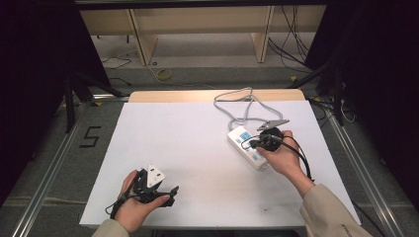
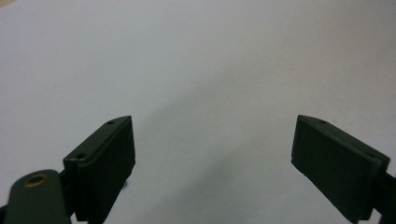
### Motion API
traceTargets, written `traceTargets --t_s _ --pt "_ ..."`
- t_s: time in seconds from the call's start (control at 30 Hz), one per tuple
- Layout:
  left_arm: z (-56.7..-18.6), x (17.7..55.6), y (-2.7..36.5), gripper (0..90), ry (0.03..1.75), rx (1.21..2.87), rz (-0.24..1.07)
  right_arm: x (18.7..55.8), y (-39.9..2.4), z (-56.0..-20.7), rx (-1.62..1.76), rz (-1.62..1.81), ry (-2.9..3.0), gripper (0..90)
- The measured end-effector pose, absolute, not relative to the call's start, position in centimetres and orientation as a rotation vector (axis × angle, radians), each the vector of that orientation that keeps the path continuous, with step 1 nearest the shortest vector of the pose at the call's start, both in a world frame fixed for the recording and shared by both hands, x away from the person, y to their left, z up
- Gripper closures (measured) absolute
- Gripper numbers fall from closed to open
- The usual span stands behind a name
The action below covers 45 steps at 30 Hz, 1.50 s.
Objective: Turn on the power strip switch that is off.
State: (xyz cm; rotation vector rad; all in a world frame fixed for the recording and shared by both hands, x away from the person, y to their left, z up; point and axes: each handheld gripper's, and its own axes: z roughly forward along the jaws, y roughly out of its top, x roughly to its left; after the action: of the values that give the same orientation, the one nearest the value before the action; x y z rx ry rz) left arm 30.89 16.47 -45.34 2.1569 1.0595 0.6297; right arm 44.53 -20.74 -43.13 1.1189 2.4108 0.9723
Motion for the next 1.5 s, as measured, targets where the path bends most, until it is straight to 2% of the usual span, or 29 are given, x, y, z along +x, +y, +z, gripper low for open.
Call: traceTargets --t_s 1.5 --pt "-45.4 30.9 16.4 13.4 1.057 2.156 0.627 47.3 -18.4 -44.0 1.181 0.783 2.556 90.0"
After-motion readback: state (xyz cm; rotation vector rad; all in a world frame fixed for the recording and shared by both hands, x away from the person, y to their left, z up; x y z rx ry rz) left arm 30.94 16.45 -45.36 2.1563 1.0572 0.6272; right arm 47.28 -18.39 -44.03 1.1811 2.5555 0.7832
